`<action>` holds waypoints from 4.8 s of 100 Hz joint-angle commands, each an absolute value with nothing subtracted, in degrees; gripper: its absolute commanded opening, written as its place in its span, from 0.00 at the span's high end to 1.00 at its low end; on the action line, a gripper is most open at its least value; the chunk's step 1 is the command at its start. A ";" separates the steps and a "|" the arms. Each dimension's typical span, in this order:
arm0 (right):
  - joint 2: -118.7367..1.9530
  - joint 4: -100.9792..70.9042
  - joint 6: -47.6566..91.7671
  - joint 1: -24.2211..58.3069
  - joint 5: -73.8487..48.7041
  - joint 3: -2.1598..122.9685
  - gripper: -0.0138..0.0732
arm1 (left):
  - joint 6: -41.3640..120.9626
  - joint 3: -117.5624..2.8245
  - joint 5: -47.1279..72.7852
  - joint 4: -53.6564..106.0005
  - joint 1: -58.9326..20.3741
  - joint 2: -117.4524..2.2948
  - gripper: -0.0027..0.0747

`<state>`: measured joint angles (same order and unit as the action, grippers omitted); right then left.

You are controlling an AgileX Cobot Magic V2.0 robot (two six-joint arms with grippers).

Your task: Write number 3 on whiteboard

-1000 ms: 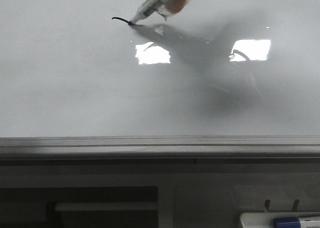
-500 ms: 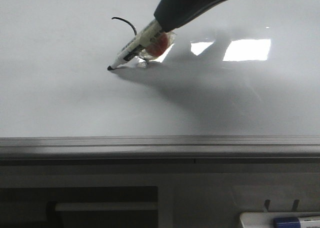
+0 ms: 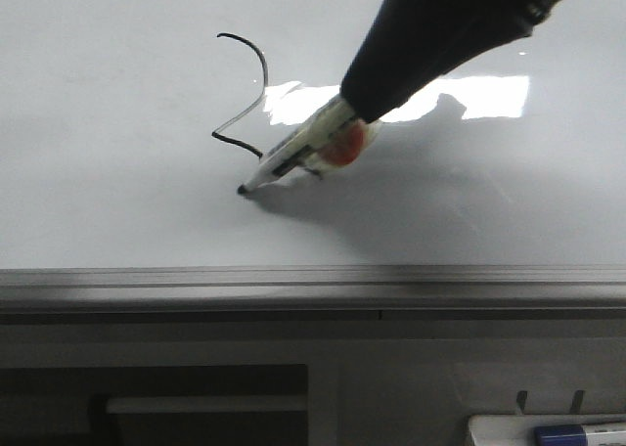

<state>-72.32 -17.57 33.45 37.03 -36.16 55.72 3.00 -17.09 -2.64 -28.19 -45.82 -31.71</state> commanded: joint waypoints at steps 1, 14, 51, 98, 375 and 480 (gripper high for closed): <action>-74.57 -14.98 33.22 38.25 -30.21 56.61 0.91 | 2.43 -18.81 -6.50 -27.27 -46.00 -31.78 0.99; -76.47 -15.78 33.22 39.30 -28.57 56.99 0.91 | 2.43 -18.81 -6.50 -27.27 -46.00 -31.78 0.99; -64.90 -16.72 33.45 43.28 -34.98 56.99 0.91 | 2.43 -18.81 -8.33 -29.04 -46.00 -32.59 0.91; -65.30 -16.17 33.45 44.15 -34.23 58.99 0.91 | 2.43 -19.00 -23.01 -36.51 -46.00 -53.39 0.50; -63.95 -15.49 33.02 45.27 -29.79 62.15 0.09 | 2.71 -23.63 -16.57 38.03 -41.32 -59.81 0.99; -63.91 -14.91 32.80 45.27 -31.86 62.15 0.09 | 5.03 -23.47 -19.18 36.92 -41.32 -56.96 0.60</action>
